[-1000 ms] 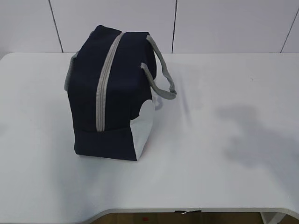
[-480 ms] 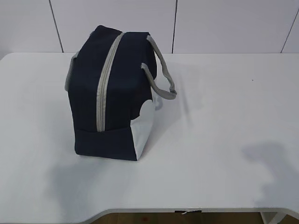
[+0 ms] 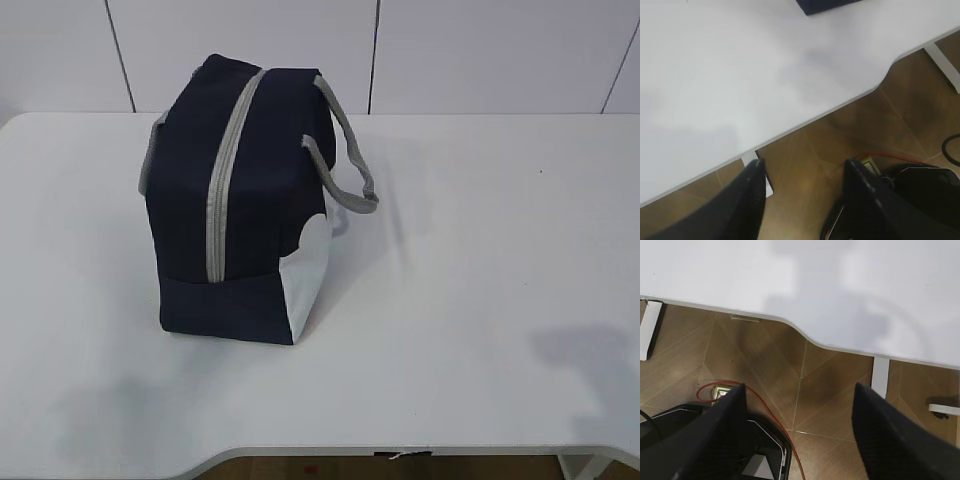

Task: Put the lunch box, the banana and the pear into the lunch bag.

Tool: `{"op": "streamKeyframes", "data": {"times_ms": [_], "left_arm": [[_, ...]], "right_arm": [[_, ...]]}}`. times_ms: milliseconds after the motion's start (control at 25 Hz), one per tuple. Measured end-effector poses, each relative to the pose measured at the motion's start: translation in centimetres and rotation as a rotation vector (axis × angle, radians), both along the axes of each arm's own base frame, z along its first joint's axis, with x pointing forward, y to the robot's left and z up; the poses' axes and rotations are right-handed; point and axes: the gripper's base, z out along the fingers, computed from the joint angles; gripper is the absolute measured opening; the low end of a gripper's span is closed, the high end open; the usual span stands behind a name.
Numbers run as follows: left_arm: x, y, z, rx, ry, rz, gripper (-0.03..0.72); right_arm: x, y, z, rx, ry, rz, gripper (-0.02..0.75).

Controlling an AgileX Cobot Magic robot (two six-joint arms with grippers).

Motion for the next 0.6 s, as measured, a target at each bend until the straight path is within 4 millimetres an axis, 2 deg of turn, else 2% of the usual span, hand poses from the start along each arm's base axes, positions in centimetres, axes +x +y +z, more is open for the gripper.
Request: {"op": "streamKeyframes", "data": {"times_ms": [600], "left_arm": [[0.03, 0.01, 0.02, 0.001, -0.005, 0.001, 0.293]], "right_arm": [[0.03, 0.0, 0.02, 0.0, -0.004, -0.001, 0.524]]}}
